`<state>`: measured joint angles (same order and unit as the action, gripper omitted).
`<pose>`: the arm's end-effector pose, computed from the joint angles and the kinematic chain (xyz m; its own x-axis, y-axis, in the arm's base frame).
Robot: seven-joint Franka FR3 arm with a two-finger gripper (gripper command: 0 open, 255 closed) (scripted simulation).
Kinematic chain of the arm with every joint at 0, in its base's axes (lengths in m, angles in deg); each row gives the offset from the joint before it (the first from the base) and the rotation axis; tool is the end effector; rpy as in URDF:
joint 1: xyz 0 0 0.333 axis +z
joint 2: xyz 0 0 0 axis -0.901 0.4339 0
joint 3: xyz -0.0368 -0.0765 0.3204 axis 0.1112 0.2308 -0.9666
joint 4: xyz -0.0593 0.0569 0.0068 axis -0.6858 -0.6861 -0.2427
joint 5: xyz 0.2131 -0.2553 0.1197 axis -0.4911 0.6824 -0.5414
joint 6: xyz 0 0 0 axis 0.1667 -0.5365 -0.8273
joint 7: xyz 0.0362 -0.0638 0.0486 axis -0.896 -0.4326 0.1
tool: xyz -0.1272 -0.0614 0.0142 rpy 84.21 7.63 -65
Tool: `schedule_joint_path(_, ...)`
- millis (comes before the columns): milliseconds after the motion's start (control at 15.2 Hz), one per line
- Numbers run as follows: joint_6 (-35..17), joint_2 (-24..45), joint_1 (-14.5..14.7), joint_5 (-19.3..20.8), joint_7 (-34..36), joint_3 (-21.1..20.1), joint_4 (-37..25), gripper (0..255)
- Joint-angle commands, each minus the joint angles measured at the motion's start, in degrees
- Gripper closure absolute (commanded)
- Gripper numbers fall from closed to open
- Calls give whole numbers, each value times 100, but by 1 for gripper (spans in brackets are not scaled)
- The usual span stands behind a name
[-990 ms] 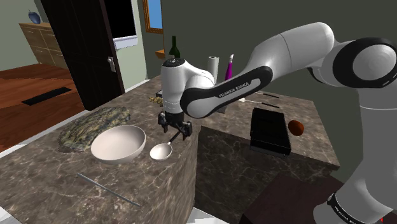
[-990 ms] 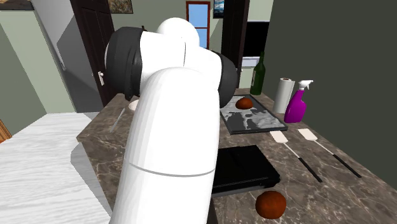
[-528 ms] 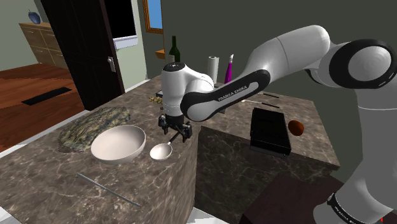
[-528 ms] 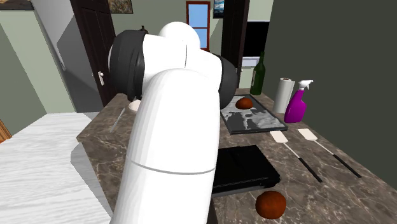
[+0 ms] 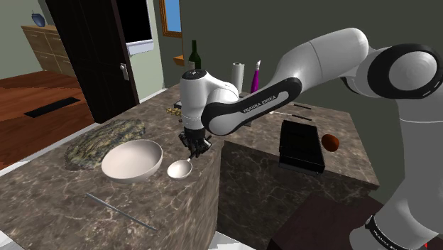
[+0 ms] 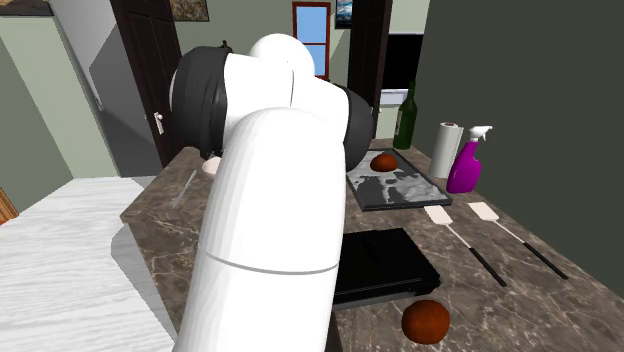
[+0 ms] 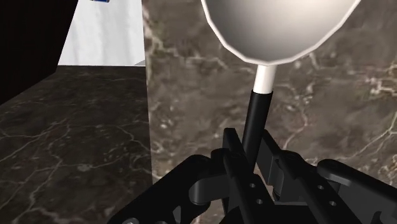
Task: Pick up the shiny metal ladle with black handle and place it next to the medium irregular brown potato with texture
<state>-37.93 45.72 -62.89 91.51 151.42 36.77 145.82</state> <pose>0.5767 0.3130 0.3462 0.4386 -0.8919 0.1106 -0.8883 -0.4489 -0.0969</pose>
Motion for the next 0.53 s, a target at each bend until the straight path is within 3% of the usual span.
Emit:
schedule_joint_path(0,-1,5,-2,0,0,3,8,255)
schedule_joint_path(462,226,-124,-33,-112,-93,-64,-116,255)
